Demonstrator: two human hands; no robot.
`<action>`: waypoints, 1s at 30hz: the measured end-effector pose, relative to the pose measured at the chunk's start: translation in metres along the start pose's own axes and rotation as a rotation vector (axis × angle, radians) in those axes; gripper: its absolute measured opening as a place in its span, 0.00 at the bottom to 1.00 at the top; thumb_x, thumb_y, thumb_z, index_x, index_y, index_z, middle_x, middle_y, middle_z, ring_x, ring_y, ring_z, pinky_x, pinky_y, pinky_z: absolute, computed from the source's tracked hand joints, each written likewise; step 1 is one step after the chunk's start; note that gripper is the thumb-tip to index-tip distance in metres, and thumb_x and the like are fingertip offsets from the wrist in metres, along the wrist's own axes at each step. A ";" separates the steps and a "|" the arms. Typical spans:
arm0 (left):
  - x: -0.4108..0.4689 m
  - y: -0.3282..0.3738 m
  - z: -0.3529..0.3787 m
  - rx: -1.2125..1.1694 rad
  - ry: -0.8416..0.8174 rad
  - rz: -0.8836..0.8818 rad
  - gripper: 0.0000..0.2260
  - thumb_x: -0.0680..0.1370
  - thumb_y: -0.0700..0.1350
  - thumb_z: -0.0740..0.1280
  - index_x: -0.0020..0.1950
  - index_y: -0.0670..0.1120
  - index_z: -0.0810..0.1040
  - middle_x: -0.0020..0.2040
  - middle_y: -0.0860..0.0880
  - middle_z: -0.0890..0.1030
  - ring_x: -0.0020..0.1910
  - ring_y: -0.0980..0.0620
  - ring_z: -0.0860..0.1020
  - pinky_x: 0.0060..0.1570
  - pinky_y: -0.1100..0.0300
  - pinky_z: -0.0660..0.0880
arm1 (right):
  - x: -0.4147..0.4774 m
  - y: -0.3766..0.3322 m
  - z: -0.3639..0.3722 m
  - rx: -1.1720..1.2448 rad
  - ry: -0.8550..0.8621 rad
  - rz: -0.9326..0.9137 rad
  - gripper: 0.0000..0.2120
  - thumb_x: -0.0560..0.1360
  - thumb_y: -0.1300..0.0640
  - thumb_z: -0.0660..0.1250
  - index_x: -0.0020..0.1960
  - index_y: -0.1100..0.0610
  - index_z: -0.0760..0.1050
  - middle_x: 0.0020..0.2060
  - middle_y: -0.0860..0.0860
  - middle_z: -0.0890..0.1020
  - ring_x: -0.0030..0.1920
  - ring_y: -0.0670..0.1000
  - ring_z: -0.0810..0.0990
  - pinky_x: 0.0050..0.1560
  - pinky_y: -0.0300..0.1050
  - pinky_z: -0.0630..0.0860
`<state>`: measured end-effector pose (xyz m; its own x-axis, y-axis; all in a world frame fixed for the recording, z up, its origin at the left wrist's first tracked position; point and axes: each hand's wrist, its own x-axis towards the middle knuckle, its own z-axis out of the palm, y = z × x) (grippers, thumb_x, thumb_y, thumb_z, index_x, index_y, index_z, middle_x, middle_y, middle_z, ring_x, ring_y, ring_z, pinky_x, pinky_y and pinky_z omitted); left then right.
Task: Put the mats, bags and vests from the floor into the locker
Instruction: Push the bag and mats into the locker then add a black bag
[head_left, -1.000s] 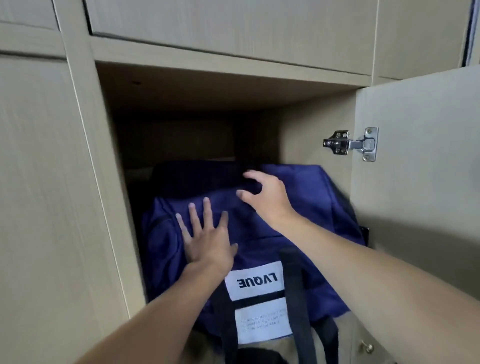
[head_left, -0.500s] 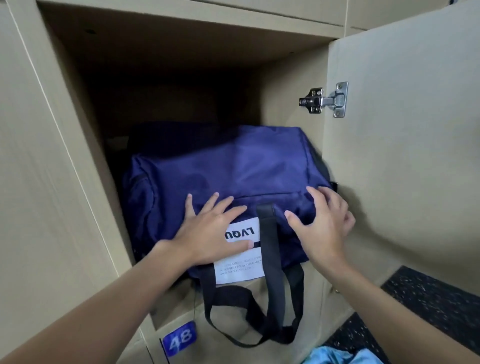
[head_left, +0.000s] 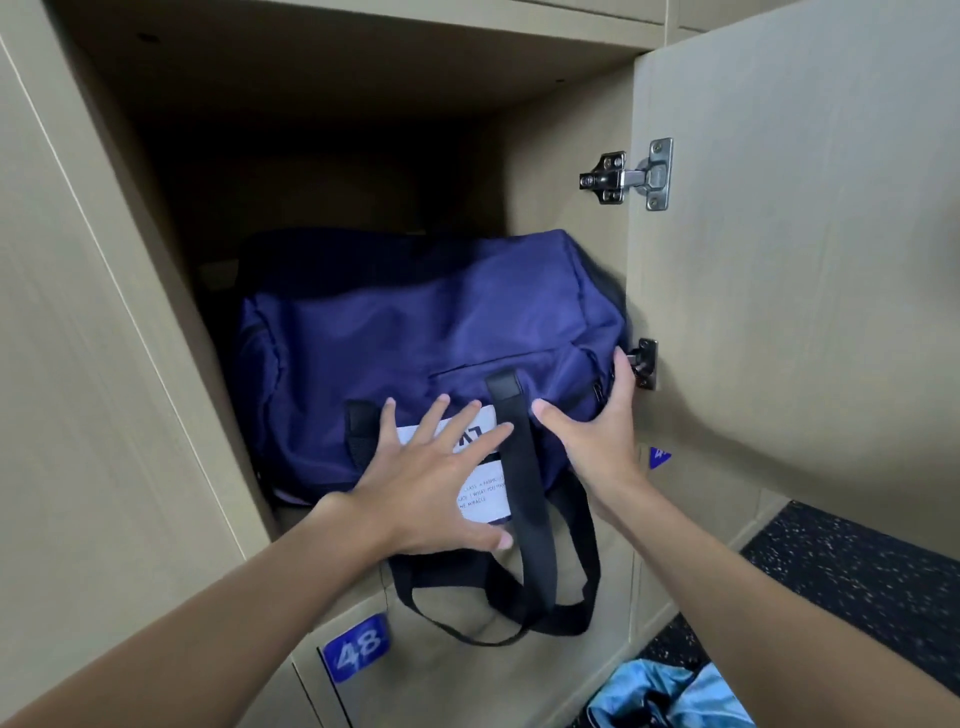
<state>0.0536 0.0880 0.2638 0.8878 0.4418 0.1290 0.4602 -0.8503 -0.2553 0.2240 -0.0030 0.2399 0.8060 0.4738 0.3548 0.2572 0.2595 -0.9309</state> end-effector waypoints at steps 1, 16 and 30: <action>0.000 0.003 0.000 0.002 0.020 0.007 0.51 0.64 0.79 0.59 0.76 0.65 0.33 0.81 0.53 0.36 0.79 0.46 0.33 0.70 0.28 0.36 | 0.006 -0.009 0.007 0.030 -0.036 -0.024 0.49 0.68 0.59 0.78 0.78 0.45 0.52 0.74 0.40 0.61 0.70 0.39 0.62 0.71 0.38 0.60; 0.041 -0.020 0.008 0.025 -0.023 -0.091 0.40 0.75 0.69 0.61 0.72 0.73 0.31 0.81 0.52 0.39 0.79 0.35 0.43 0.66 0.22 0.46 | 0.061 -0.011 0.032 -0.023 -0.255 -0.022 0.45 0.73 0.54 0.74 0.79 0.42 0.48 0.77 0.42 0.59 0.74 0.44 0.60 0.69 0.40 0.61; 0.055 -0.038 -0.016 -0.031 0.011 -0.107 0.31 0.81 0.63 0.56 0.71 0.75 0.33 0.81 0.55 0.43 0.78 0.35 0.49 0.66 0.23 0.52 | 0.056 0.012 0.051 0.419 -0.289 0.364 0.50 0.71 0.59 0.75 0.77 0.35 0.46 0.68 0.51 0.73 0.55 0.48 0.82 0.40 0.44 0.81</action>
<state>0.0848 0.1404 0.2959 0.8336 0.5274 0.1640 0.5519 -0.8072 -0.2095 0.2453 0.0698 0.2530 0.6105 0.7874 0.0848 -0.2848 0.3182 -0.9042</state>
